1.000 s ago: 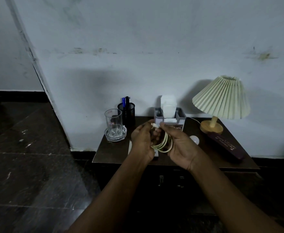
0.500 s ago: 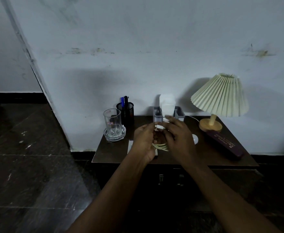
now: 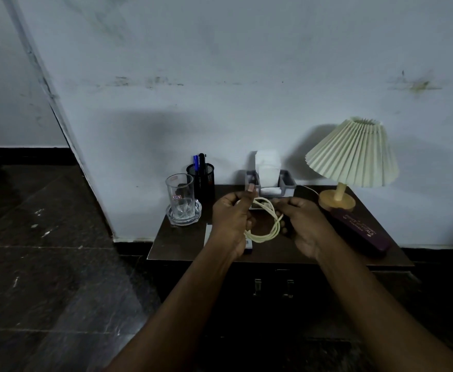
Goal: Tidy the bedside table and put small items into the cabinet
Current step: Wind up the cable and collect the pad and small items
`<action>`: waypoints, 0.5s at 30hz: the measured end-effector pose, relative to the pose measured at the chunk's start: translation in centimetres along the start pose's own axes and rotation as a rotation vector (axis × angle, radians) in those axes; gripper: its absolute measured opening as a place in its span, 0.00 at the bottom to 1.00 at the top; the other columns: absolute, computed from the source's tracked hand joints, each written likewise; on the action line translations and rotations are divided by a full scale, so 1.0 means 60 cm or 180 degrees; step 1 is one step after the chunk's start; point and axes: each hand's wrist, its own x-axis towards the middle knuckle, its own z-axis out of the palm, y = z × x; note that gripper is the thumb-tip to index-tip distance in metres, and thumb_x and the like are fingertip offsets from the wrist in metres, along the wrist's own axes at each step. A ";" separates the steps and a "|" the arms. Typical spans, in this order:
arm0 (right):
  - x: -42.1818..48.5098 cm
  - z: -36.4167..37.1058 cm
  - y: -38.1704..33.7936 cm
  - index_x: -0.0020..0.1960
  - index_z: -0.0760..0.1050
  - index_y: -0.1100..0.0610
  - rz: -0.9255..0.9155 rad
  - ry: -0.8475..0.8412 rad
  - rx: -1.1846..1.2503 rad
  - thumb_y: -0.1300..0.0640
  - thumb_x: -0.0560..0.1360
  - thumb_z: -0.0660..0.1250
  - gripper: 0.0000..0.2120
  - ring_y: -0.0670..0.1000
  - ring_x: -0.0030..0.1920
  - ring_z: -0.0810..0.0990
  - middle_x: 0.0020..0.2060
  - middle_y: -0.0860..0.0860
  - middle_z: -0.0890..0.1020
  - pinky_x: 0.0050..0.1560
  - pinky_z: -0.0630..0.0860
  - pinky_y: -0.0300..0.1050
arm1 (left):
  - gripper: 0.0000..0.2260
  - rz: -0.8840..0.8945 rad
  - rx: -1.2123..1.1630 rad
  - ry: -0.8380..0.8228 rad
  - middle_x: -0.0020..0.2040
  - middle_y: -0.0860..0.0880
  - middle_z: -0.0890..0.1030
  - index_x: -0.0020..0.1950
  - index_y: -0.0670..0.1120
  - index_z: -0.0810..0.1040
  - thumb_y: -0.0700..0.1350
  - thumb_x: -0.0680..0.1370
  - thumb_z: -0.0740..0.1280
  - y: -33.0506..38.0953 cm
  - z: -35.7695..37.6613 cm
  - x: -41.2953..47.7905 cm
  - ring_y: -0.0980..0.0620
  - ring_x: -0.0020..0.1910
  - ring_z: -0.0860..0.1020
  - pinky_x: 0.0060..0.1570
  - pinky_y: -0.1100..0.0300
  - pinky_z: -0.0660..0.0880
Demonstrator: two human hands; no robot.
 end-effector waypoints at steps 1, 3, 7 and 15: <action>-0.002 -0.002 -0.002 0.48 0.84 0.60 0.0085 -0.0260 0.0017 0.59 0.81 0.69 0.07 0.50 0.30 0.76 0.37 0.58 0.82 0.30 0.72 0.41 | 0.15 0.0016 0.0023 -0.0050 0.26 0.50 0.72 0.54 0.34 0.80 0.47 0.79 0.73 -0.001 -0.001 0.000 0.55 0.23 0.63 0.22 0.64 0.62; -0.006 -0.003 -0.005 0.51 0.85 0.62 0.0218 -0.0687 0.0218 0.55 0.82 0.68 0.12 0.54 0.38 0.80 0.42 0.60 0.84 0.41 0.79 0.46 | 0.15 -0.0004 0.0104 -0.0085 0.27 0.49 0.77 0.52 0.35 0.81 0.48 0.78 0.73 -0.003 -0.001 -0.003 0.55 0.22 0.68 0.21 0.66 0.64; -0.008 -0.008 -0.011 0.46 0.86 0.58 0.0515 -0.1186 0.0713 0.45 0.82 0.65 0.19 0.54 0.41 0.84 0.43 0.59 0.84 0.49 0.82 0.49 | 0.12 -0.0107 0.0236 0.0118 0.38 0.41 0.83 0.46 0.39 0.82 0.49 0.77 0.75 -0.005 -0.003 -0.006 0.52 0.26 0.77 0.21 0.67 0.68; -0.011 0.007 -0.008 0.52 0.81 0.68 0.0922 -0.1156 0.1517 0.66 0.82 0.61 0.10 0.55 0.39 0.88 0.41 0.60 0.87 0.42 0.86 0.52 | 0.11 -0.0947 -0.0147 -0.0392 0.29 0.49 0.77 0.44 0.43 0.78 0.49 0.82 0.68 0.003 -0.001 -0.012 0.57 0.22 0.72 0.18 0.68 0.62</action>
